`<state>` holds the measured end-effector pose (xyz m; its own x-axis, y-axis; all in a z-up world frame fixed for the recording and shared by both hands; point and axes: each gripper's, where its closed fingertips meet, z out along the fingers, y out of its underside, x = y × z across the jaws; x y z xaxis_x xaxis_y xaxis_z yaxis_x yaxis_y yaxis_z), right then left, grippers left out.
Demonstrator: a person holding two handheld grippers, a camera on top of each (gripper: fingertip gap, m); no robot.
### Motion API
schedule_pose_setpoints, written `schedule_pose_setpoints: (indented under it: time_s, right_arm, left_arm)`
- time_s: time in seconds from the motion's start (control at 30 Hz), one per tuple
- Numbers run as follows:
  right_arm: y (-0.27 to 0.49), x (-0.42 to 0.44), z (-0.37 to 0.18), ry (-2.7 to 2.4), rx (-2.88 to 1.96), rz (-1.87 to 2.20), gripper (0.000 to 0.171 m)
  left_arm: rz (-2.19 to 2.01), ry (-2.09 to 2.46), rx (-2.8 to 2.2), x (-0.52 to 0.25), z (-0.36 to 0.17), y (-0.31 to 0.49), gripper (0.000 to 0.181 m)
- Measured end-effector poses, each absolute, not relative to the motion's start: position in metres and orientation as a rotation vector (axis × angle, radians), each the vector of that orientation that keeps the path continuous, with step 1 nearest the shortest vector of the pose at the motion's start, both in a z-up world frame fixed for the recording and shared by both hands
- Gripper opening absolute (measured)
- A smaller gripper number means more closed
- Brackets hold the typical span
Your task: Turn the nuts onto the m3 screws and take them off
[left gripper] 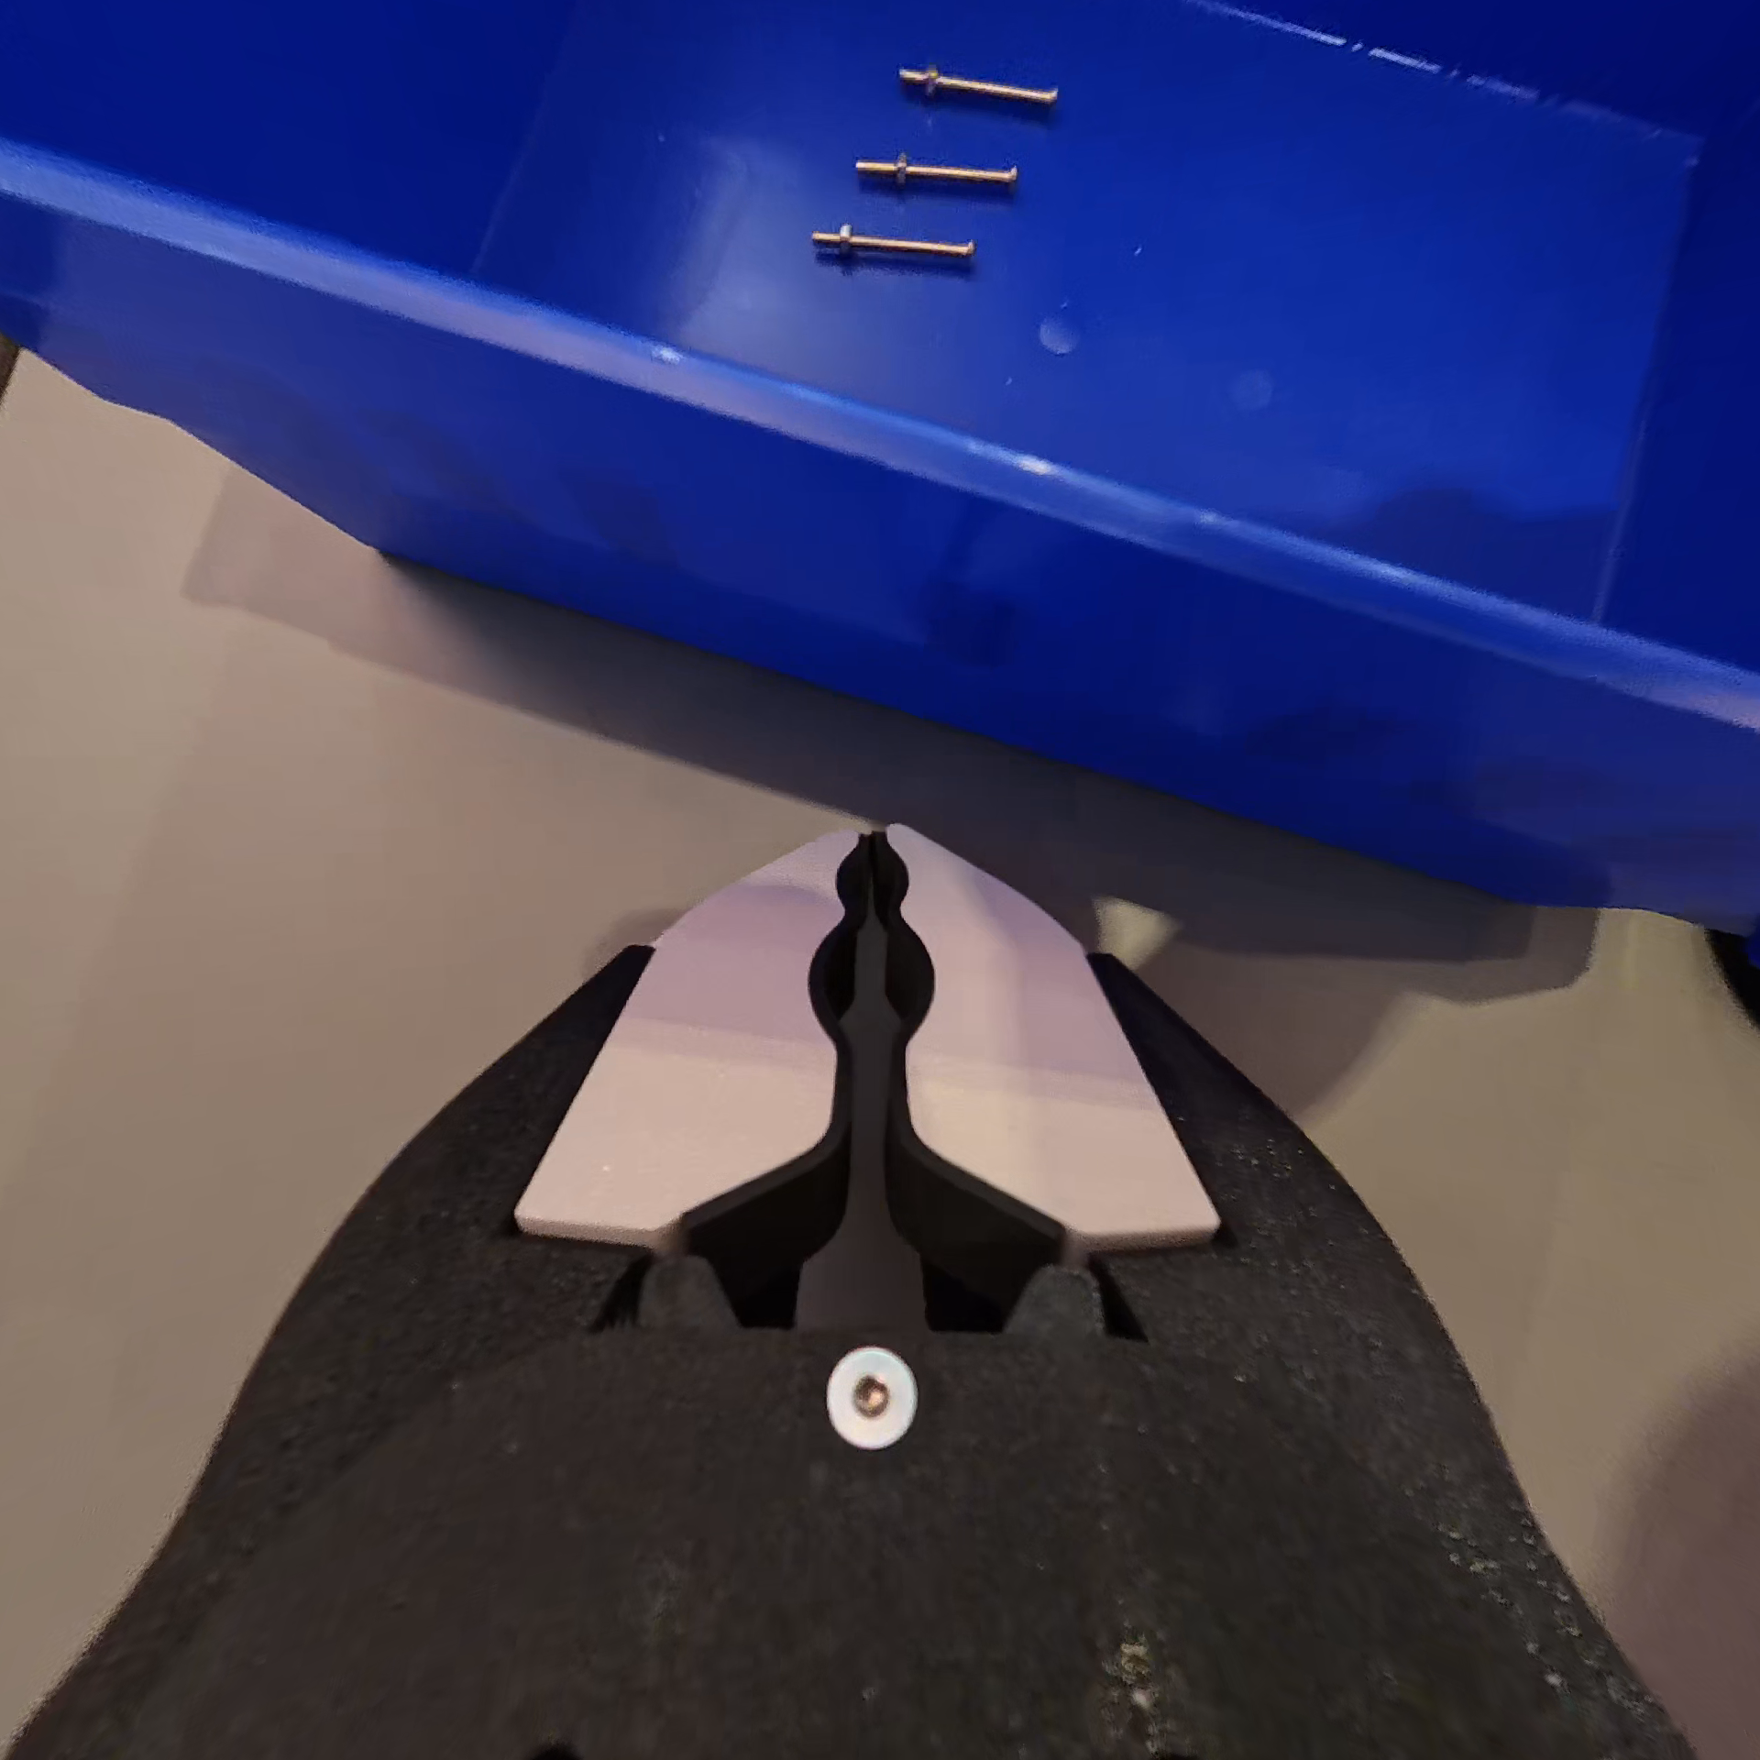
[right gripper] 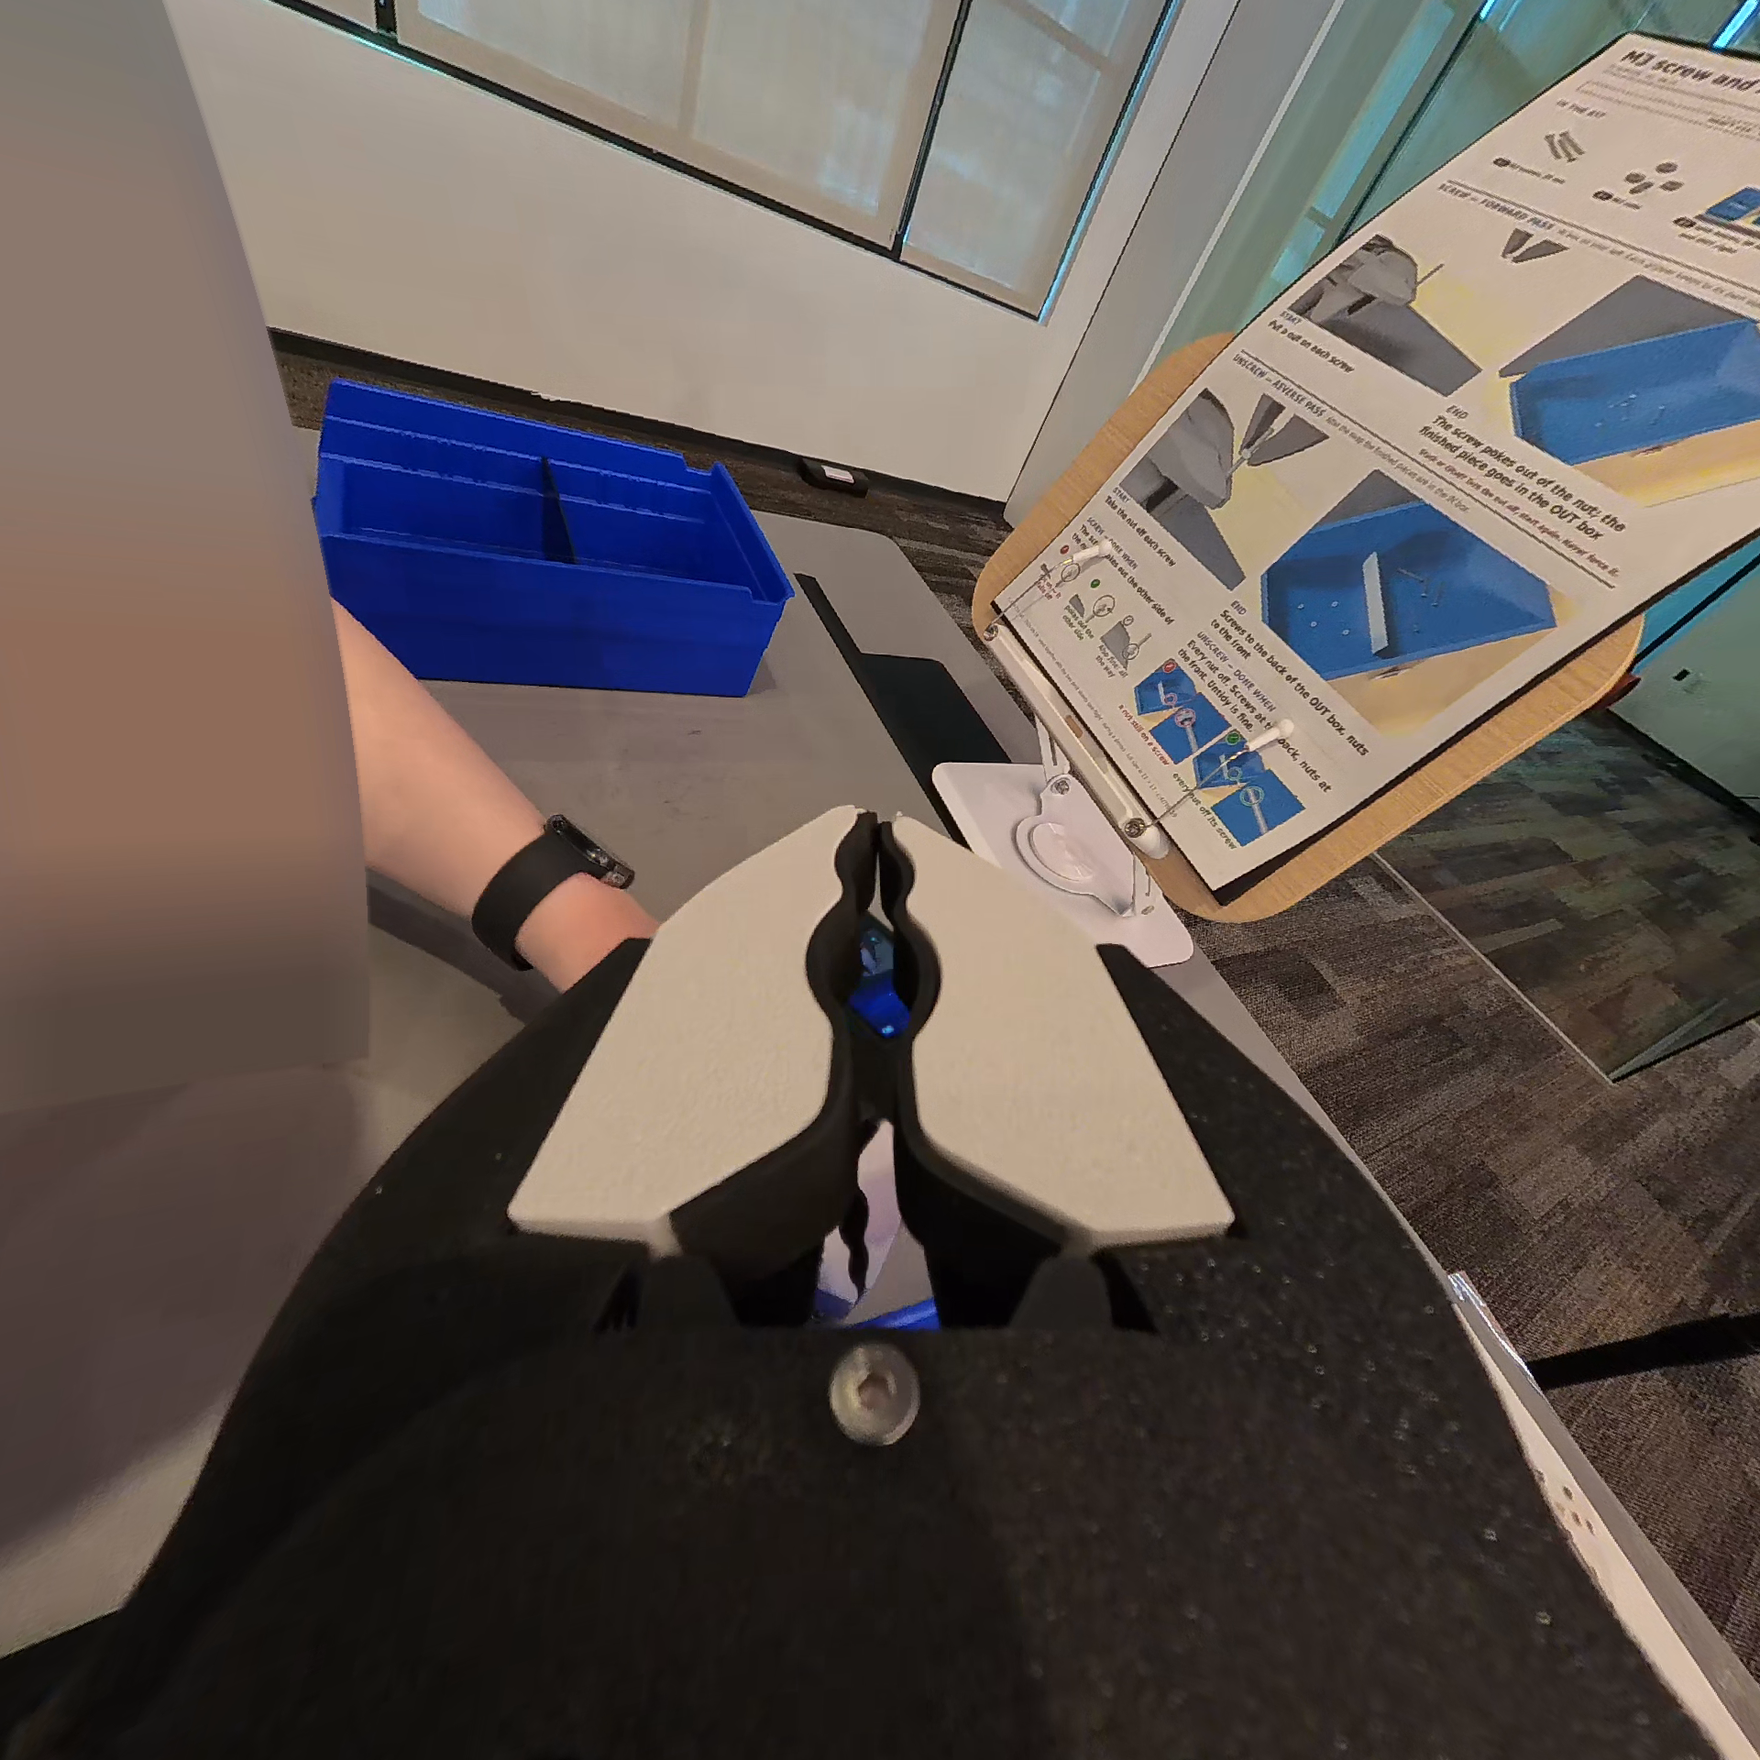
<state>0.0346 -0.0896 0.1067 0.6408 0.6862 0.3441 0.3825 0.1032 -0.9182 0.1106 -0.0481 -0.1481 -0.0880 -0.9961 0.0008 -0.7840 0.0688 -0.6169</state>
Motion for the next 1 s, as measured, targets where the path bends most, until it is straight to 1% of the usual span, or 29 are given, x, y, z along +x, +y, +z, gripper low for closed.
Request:
schedule_pose_setpoints:
  time_s: [0.1,0.17,0.23,0.33,0.4,0.47,0.53,0.57,0.6,0.67,0.83,1.0]
  right_arm:
    - [-0.089,0.033,0.106,-0.938,-1.514,0.283,0.0]
    - [-0.089,0.032,0.105,-0.944,-1.515,0.278,0.0]
    - [-0.089,0.032,0.106,-0.944,-1.504,0.271,0.0]
    - [-0.091,0.03,0.109,-0.948,-1.476,0.279,0.0]
    - [-0.09,0.027,0.109,-0.952,-1.47,0.286,0.0]
    - [-0.087,0.024,0.105,-0.957,-1.48,0.296,0.0]
    - [-0.082,0.019,0.097,-0.975,-1.505,0.3,0.0]
    - [-0.079,0.016,0.091,-0.988,-1.522,0.296,0.0]
    - [-0.076,0.013,0.085,-1.002,-1.542,0.287,0.0]
    - [-0.071,0.007,0.073,-1.04,-1.585,0.264,0.0]
    - [-0.069,-0.02,0.06,-1.105,-1.603,0.285,0.0]
    - [-0.064,-0.049,0.05,-1.115,-1.647,0.344,0.0]
  left_arm:
    - [-0.703,1.95,-1.782,0.109,-0.151,-0.055,0.0]
    - [-0.656,1.952,-1.785,0.105,-0.154,-0.052,0.0]
    - [-0.665,1.873,-1.757,0.101,-0.134,-0.045,0.0]
    - [-0.832,1.582,-1.671,0.073,-0.058,-0.031,0.0]
    - [-0.861,1.375,-1.553,0.027,0.003,-0.016,0.0]
    - [-0.783,1.189,-1.438,-0.038,0.054,0.003,0.002]
    - [-0.655,1.032,-1.343,-0.112,0.092,0.023,0.016]
    - [-0.6,0.973,-1.299,-0.149,0.106,0.032,0.015]
    - [-0.554,0.945,-1.267,-0.182,0.117,0.04,0.0]
    - [-0.469,0.991,-1.355,-0.239,0.115,0.062,0.0]
    - [-0.416,1.462,-1.795,-0.324,0.042,0.09,0.0]
    - [-0.502,1.779,-1.976,-0.344,-0.018,0.104,0.0]
